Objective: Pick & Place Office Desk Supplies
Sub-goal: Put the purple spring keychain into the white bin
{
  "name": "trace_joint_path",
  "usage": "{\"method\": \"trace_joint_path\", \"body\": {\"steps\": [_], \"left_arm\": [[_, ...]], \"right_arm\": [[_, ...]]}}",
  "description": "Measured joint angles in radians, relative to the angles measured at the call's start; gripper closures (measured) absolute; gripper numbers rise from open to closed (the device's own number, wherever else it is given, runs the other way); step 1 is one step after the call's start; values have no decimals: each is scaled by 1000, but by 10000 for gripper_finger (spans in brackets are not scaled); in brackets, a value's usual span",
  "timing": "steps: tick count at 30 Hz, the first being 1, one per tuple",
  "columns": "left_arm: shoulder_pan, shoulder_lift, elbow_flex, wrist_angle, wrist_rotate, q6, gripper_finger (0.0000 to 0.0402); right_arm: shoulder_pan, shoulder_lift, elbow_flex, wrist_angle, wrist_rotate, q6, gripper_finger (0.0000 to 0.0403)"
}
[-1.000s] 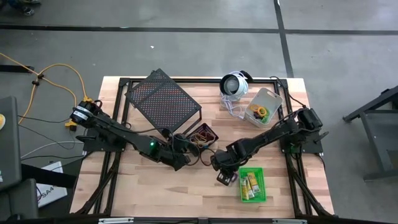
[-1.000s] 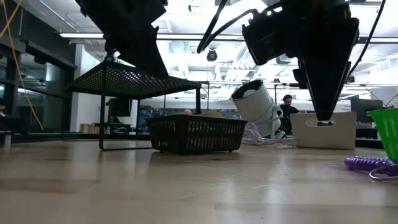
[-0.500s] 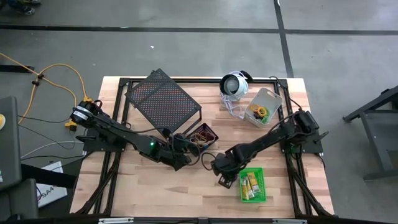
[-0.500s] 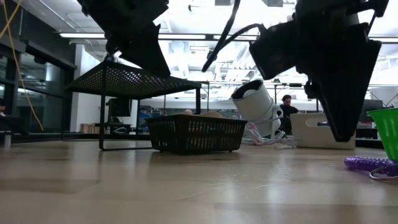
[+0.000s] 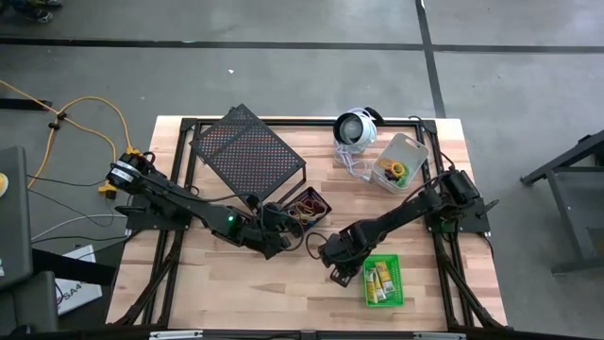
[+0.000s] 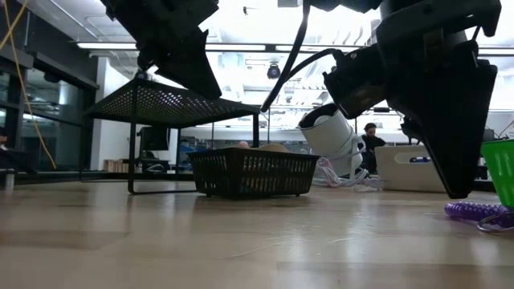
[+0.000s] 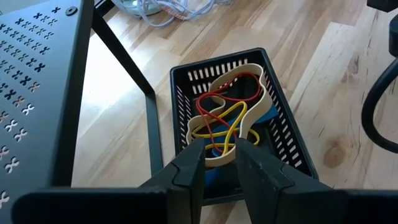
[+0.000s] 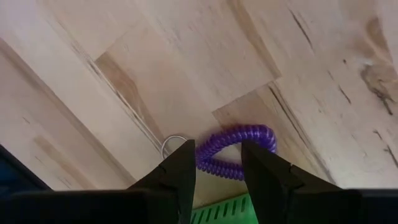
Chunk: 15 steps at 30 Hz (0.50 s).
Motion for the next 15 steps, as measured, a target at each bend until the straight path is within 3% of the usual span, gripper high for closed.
{"method": "trace_joint_path", "body": {"steps": [15], "left_arm": [[0,0,0,5,0,0,318]], "right_arm": [[0,0,0,-2,-6,13,286]]}}
